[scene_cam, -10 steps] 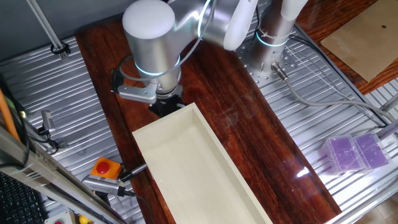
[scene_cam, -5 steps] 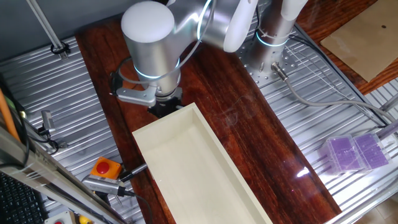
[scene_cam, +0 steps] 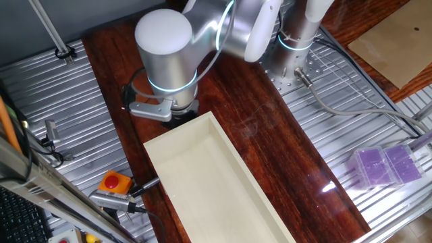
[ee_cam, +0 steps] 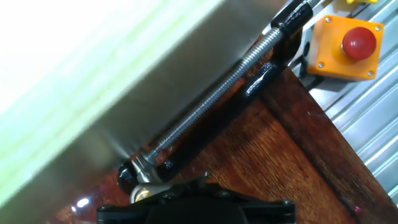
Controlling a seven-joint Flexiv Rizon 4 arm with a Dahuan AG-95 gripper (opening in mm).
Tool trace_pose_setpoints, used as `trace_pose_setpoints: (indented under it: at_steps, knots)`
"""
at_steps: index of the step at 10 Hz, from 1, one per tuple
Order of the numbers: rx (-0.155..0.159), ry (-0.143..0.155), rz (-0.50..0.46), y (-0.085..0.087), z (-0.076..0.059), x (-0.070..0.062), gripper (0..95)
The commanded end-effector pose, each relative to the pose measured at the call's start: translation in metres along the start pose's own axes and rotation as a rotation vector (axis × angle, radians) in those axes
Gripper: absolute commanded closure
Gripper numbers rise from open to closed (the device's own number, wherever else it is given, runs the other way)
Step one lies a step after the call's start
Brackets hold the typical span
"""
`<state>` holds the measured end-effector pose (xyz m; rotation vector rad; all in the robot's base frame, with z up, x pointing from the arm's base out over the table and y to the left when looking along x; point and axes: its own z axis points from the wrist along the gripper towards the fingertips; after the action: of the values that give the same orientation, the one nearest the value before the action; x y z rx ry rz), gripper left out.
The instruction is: Turn on the water tap
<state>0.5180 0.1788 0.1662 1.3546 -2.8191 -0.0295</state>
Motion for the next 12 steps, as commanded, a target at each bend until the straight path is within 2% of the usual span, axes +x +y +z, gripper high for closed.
trace_pose_setpoints:
  at_steps: [1, 3, 12]
  knots:
    - [0.001, -0.001, -0.003, 0.0015, 0.0026, -0.0020, 95.0]
    - [0.007, 0.006, -0.008, 0.0041, 0.0055, -0.0065, 95.0]
    - [0.014, 0.008, 0.002, 0.0062, 0.0109, -0.0101, 95.0]
